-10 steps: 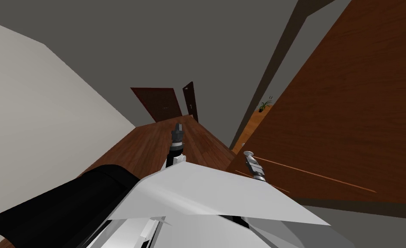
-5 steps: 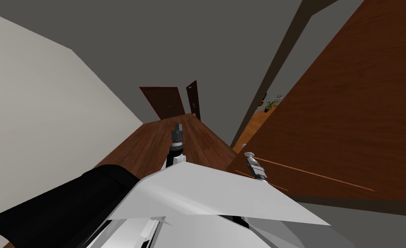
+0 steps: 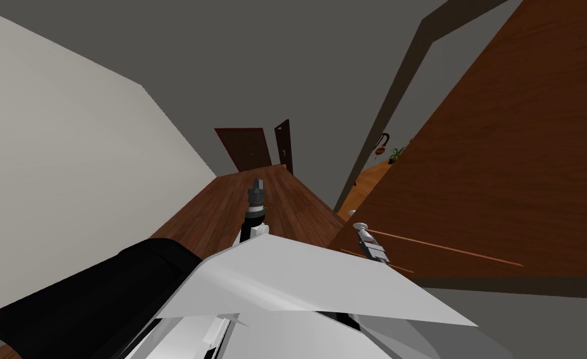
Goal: Pull the door open
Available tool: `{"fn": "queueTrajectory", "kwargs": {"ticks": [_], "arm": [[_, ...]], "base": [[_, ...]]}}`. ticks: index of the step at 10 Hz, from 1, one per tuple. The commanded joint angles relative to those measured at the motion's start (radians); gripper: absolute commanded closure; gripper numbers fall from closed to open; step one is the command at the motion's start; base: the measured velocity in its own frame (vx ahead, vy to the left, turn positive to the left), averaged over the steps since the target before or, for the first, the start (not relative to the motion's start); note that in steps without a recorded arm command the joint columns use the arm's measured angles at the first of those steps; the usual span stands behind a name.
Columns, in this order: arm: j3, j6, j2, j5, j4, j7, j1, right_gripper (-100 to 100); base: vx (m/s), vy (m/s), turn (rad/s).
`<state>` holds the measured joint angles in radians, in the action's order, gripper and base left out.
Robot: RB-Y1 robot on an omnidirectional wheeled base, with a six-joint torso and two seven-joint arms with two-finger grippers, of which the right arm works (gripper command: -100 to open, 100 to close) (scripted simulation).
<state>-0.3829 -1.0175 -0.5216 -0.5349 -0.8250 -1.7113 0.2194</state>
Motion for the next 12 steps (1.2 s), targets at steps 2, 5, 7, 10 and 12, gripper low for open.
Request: {"fn": "queueTrajectory", "kwargs": {"ticks": [2,5,7,10,12], "arm": [[-0.020,-0.044,-0.014,0.015,0.008,-0.017,0.021,100],[-0.050,-0.108,-0.035,0.037,0.021,-0.041,0.050,100],[-0.071,-0.155,-0.050,0.053,0.030,-0.059,0.073,100],[-0.101,-0.219,-0.071,0.075,0.042,-0.084,0.102,100],[-0.121,-0.263,-0.085,0.090,0.050,-0.100,0.123,100]], "base": [[-0.087,-0.029,0.025],[-0.076,-0.019,0.012],[-0.091,-0.046,0.021],[-0.090,-0.048,0.013],[-0.068,-0.064,0.010]]}}
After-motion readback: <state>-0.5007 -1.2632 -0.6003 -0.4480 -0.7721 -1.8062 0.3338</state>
